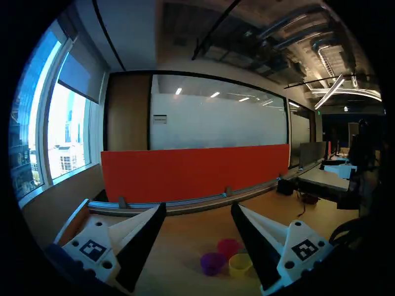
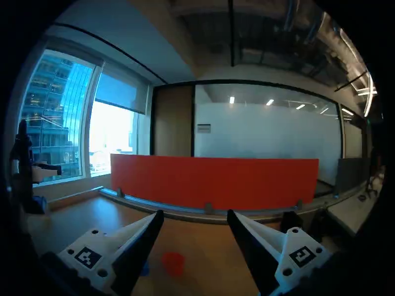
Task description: Pour water
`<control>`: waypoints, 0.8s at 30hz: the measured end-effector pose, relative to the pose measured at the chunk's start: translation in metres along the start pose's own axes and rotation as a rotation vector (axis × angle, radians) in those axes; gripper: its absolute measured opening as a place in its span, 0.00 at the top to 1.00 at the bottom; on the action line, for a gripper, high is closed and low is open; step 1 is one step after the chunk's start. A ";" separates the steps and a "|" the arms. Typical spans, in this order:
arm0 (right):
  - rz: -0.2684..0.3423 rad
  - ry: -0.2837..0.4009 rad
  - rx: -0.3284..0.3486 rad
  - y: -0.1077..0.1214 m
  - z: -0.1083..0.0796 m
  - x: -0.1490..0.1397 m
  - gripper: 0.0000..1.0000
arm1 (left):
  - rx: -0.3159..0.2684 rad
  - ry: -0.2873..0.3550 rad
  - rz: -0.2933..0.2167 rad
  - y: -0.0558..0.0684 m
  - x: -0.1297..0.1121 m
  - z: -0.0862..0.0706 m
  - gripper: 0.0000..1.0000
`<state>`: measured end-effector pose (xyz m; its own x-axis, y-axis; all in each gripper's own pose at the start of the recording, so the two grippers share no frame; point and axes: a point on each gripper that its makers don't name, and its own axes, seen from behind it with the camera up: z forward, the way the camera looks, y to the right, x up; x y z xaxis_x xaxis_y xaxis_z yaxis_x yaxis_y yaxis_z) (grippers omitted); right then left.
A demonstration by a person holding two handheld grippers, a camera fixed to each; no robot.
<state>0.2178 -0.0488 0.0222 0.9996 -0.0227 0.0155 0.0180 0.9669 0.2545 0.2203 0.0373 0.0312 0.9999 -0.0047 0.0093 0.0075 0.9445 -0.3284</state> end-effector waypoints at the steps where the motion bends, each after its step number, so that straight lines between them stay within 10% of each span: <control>1: -0.002 0.003 0.018 -0.003 0.000 0.001 0.01 | -0.018 0.000 -0.001 0.004 0.000 0.001 0.03; 14: -0.030 0.009 0.185 -0.033 -0.011 0.014 0.01 | -0.201 -0.018 0.010 0.052 -0.006 -0.001 0.03; 24: -0.023 -0.002 0.212 -0.034 -0.010 0.012 0.01 | -0.233 -0.046 0.014 0.058 -0.015 0.003 0.03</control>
<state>0.2297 -0.0795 0.0041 0.9990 -0.0447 0.0097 0.0355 0.8910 0.4526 0.2057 0.0931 0.0144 0.9986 0.0276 0.0451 0.0010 0.8431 -0.5377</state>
